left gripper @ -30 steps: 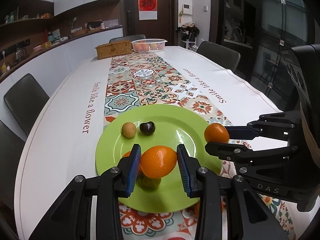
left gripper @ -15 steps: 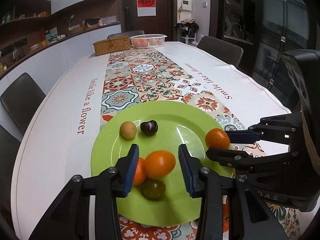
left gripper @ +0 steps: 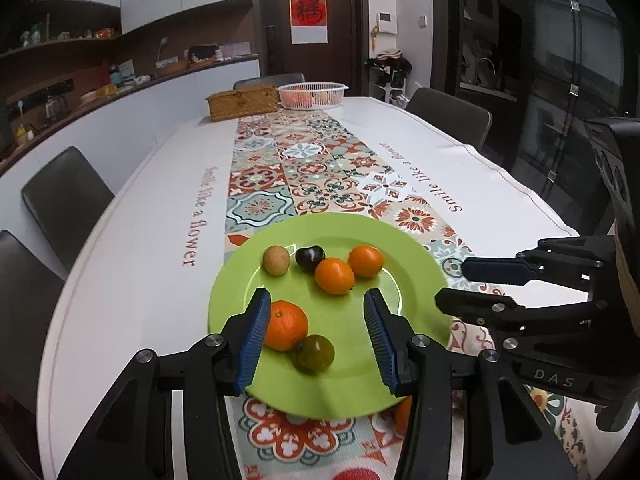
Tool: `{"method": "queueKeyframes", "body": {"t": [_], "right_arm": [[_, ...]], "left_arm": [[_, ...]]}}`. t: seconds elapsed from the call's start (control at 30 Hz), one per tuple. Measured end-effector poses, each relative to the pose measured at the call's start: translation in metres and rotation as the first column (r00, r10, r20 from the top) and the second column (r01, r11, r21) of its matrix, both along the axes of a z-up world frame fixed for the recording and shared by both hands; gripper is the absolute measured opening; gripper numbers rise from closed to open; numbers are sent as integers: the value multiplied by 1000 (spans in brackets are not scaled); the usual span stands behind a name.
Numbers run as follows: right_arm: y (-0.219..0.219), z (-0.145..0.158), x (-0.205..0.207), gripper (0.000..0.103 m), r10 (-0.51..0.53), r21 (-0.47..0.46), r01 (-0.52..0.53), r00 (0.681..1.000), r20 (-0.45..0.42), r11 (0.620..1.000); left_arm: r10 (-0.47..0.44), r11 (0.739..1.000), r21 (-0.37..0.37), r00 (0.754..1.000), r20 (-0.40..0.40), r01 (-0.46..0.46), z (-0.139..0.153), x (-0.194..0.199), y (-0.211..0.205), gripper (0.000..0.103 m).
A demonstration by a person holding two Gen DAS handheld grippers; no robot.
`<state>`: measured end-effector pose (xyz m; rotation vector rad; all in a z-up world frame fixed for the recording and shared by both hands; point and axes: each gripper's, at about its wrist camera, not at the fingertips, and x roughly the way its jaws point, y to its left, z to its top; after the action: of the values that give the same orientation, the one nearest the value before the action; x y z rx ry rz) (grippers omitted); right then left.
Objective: Organize fruits
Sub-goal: 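Open both tools to drop the mandarin and tomato onto the plate, then withdraw both tools from the plate toward the remaining fruits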
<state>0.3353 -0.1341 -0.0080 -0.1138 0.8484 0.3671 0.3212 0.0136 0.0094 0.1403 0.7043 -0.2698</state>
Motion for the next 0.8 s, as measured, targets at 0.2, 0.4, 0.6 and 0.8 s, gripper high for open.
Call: {"method": "queueKeyframes", "body": {"t": [0.2, 0.4, 0.6, 0.8], "right_arm": [[-10, 26, -30, 39, -16, 10, 15, 998, 68, 1000], [-23, 54, -61, 48, -46, 33, 42, 989, 138, 999], [-36, 71, -91, 53, -83, 43, 76, 978, 189, 996], [-49, 79, -117, 55, -113, 60, 103, 970, 214, 993]], "left_arm": [[4, 1000, 18, 998, 64, -5, 25, -29, -7, 59], [23, 1000, 11, 995, 98, -24, 48, -60, -11, 67], [35, 999, 11, 989, 143, -37, 63, -93, -19, 72], [43, 999, 4, 984, 174, -44, 70, -120, -26, 81]]}}
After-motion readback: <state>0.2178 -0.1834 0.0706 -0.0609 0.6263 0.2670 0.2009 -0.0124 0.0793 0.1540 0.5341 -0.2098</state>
